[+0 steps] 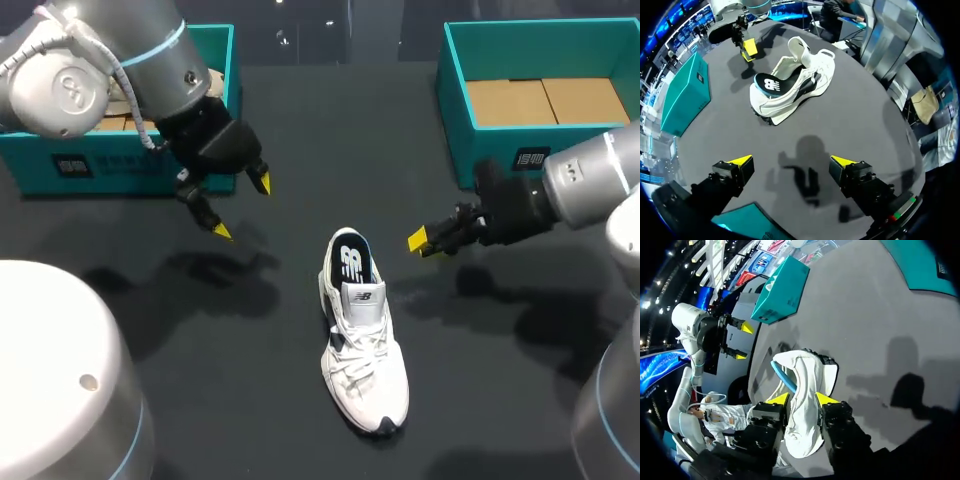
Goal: Take the shoe out of the shoebox, open the shoe tongue, remove and reinsert the insole, then place the shoe into the shoebox
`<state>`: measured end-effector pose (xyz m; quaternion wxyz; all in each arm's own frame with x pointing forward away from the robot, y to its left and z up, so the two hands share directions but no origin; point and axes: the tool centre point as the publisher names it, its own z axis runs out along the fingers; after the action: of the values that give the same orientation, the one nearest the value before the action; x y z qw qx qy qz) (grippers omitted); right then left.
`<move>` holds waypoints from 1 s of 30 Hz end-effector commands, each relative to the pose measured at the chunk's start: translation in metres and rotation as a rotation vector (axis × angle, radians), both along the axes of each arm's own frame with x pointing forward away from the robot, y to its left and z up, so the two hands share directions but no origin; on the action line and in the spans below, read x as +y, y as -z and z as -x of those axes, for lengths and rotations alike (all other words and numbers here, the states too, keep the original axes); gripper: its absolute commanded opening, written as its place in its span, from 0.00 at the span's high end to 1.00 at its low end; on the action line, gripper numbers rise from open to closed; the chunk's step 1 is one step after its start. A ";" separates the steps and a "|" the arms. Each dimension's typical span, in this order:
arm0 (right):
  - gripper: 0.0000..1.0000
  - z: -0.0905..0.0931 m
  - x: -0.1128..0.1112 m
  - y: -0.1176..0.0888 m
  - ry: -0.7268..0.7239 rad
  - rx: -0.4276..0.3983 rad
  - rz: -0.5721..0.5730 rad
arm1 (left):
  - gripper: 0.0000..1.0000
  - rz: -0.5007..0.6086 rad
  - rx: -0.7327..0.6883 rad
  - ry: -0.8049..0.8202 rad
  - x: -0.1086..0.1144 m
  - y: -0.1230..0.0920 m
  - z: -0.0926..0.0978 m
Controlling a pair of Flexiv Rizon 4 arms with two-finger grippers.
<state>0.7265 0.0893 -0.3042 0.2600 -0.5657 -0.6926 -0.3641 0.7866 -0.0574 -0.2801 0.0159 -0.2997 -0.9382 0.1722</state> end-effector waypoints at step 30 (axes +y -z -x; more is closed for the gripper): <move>1.00 0.009 0.047 -0.038 0.084 0.000 0.555 | 0.00 -0.038 -0.055 0.273 0.060 -0.049 -0.042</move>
<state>0.7185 0.1209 -0.2639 0.1441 -0.6257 -0.7341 -0.2208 0.8275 -0.0027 -0.2356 0.0187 -0.4273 -0.8927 0.1423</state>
